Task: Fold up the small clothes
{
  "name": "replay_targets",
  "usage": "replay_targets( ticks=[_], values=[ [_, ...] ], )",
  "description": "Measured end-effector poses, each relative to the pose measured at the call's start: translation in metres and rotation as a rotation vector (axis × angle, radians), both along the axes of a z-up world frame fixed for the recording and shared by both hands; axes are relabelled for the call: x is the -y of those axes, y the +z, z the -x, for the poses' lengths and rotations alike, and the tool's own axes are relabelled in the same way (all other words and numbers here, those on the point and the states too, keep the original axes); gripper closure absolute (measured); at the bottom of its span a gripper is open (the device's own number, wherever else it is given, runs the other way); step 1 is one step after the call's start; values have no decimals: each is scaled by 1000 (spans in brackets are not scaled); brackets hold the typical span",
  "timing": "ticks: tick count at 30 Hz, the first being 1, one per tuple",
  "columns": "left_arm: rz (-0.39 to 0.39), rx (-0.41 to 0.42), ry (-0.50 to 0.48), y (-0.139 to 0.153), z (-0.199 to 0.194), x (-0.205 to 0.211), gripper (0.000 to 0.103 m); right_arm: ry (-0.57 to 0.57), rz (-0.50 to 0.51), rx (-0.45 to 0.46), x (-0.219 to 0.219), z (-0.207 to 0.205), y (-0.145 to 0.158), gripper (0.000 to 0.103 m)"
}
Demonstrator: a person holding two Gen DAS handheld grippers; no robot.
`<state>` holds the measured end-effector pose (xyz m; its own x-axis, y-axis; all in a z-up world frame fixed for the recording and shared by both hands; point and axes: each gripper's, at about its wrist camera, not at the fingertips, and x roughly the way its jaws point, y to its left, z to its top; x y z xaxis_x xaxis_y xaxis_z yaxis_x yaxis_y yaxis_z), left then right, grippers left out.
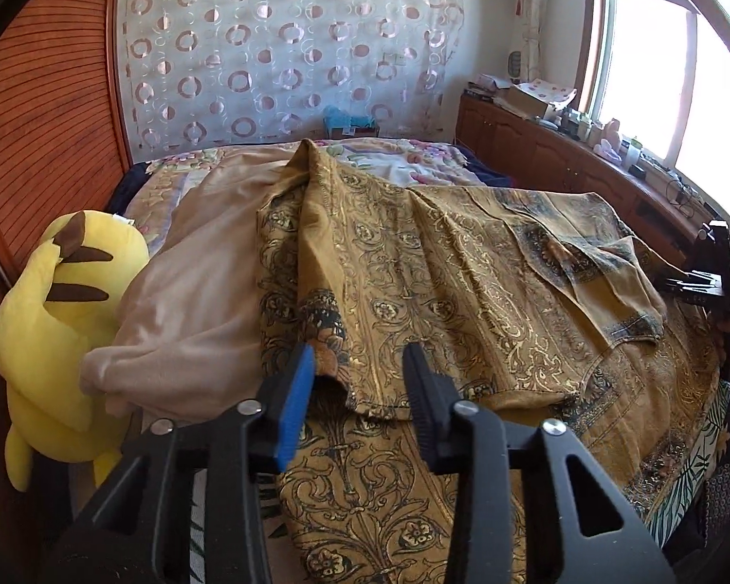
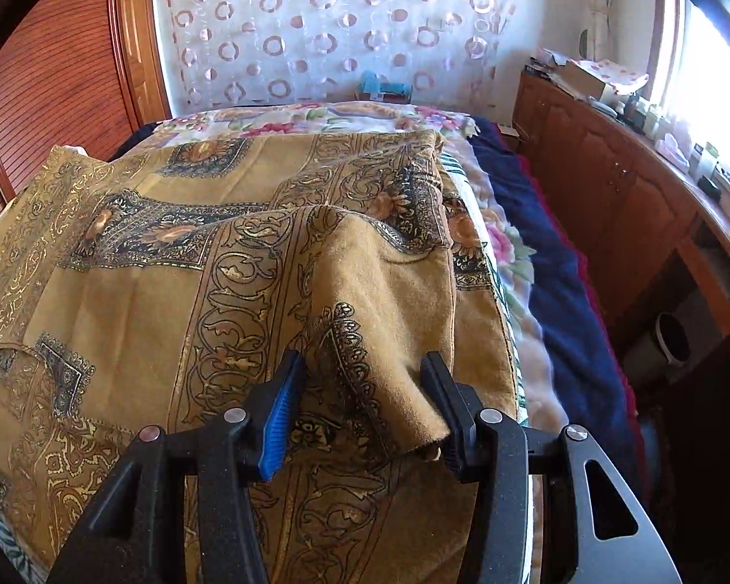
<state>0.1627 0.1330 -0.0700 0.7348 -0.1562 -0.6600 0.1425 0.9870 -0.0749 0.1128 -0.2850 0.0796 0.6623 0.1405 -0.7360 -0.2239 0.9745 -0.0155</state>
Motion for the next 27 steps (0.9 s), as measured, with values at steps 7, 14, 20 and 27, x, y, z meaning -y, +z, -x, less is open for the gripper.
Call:
replay_targets(
  ticks=[7, 14, 20, 27],
  values=[
    [-73, -35, 38, -7, -21, 3, 68, 1, 3, 1, -4, -4, -4, 52],
    [-76, -73, 54, -20, -28, -3, 83, 2, 3, 2, -5, -5, -7, 52],
    [-62, -39, 59, -15, -19, -2, 99, 2, 4, 2, -5, -5, -7, 52],
    [-13, 38, 35, 9, -2, 9, 99, 2, 10, 5, -12, -9, -25, 52]
  ],
)
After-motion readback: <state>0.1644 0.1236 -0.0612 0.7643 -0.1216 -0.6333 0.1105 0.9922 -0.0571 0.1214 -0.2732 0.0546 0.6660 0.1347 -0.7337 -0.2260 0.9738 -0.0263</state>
